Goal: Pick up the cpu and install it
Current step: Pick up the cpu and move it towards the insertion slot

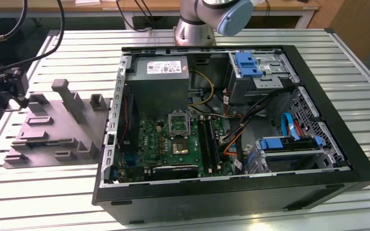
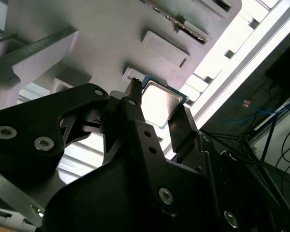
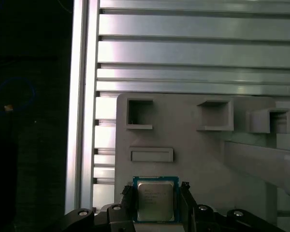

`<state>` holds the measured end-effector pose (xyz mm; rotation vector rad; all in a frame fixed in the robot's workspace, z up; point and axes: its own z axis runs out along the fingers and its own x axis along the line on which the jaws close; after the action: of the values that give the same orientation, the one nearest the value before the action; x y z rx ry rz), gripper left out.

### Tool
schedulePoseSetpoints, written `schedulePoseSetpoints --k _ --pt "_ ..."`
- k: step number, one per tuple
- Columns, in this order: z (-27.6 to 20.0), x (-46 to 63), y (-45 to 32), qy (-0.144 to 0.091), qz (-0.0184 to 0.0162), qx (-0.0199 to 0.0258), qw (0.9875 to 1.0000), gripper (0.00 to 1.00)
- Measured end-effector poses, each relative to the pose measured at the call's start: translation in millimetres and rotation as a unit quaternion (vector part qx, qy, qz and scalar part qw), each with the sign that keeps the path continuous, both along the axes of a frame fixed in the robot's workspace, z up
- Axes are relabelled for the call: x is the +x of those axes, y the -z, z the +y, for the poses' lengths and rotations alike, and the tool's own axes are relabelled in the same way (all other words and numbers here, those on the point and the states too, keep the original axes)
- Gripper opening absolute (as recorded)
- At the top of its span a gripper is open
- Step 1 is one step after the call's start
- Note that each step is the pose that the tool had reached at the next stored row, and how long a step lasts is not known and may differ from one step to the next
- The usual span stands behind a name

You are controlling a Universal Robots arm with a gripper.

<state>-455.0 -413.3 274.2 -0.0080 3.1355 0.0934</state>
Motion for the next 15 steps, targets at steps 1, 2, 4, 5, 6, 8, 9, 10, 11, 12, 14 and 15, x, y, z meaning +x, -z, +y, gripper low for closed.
schedulePoseSetpoints --k 1,2,4,5,6,8,9,10,11,12,14,15 --pt "0.0 0.0 -0.7 0.000 0.0000 0.0000 1.0000 0.47" --pt "0.0 0.0 -1.5 0.000 -0.0001 0.0001 1.0000 0.47" --pt "0.0 0.0 -3.1 0.000 -0.0001 0.0000 1.0000 0.47" --pt "0.0 0.0 -4.0 0.000 0.0000 0.0000 1.0000 0.47" --pt "0.0 0.0 -4.8 0.000 -0.0001 0.0000 1.0000 0.47" --pt "0.0 0.0 -6.4 0.000 -0.0001 0.0000 1.0000 0.47" --pt "0.0 0.0 -7.1 0.000 -0.0001 0.0000 1.0000 0.47" --pt "0.0 0.0 -7.9 0.000 -0.0001 0.0000 1.0000 0.47" --pt "0.0 0.0 -8.6 0.000 -0.0001 0.0000 1.0000 0.47" --pt "0.0 0.0 -9.5 0.000 -0.0001 0.0000 1.0000 0.47" --pt "0.0 0.0 -11.0 0.000 -0.0001 0.0001 1.0000 0.47" --pt "0.0 0.0 -11.8 0.000 -0.0001 0.0000 1.0000 0.47"
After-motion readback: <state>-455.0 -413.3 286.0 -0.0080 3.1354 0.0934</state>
